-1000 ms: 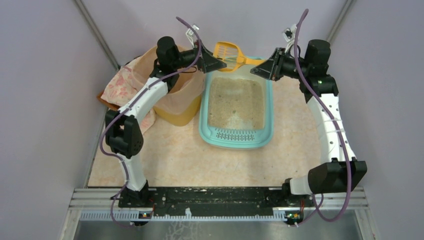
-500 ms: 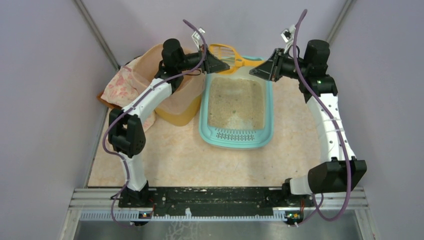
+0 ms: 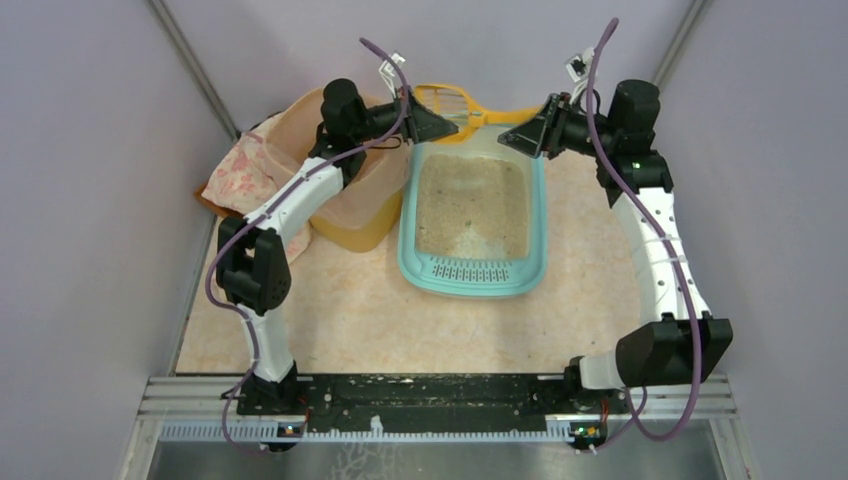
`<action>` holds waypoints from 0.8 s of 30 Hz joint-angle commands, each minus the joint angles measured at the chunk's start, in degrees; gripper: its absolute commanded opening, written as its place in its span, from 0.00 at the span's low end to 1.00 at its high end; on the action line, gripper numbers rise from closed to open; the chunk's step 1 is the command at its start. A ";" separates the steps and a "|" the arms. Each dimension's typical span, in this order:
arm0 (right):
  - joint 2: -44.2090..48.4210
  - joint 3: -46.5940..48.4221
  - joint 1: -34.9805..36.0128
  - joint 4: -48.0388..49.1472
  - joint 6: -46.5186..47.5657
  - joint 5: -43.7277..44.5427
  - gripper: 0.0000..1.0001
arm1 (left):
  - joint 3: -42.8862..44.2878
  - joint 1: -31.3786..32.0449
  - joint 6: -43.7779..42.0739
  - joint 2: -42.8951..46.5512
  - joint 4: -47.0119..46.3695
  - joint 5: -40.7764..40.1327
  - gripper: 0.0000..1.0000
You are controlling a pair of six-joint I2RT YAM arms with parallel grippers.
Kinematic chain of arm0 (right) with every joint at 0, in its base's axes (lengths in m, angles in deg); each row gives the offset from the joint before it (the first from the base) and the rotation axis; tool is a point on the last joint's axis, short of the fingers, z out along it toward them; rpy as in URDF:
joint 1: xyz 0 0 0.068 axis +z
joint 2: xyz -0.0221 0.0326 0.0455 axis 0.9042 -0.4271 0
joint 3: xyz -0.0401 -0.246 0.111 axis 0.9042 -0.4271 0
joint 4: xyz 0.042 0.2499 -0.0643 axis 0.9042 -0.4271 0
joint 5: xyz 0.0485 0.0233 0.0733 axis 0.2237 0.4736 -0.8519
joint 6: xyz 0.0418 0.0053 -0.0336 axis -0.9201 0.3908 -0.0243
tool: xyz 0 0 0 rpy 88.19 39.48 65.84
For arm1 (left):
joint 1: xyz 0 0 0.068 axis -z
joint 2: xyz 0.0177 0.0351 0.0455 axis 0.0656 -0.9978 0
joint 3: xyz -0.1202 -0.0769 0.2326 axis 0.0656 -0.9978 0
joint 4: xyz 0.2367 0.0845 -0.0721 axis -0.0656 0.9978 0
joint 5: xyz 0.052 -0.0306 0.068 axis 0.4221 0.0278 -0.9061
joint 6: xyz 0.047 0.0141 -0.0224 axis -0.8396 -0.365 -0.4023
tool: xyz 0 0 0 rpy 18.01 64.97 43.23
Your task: Clean the litter box
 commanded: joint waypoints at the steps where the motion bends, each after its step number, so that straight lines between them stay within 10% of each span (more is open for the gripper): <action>1: 2.13 -1.71 -0.02 9.72 -3.03 -0.85 0.41 | -1.62 -0.69 5.32 0.29 -5.96 -2.36 0.00; 24: -2.79 3.12 -4.70 29.53 -13.87 -3.52 0.56 | -2.75 -1.22 26.13 -0.73 -4.91 -8.69 0.00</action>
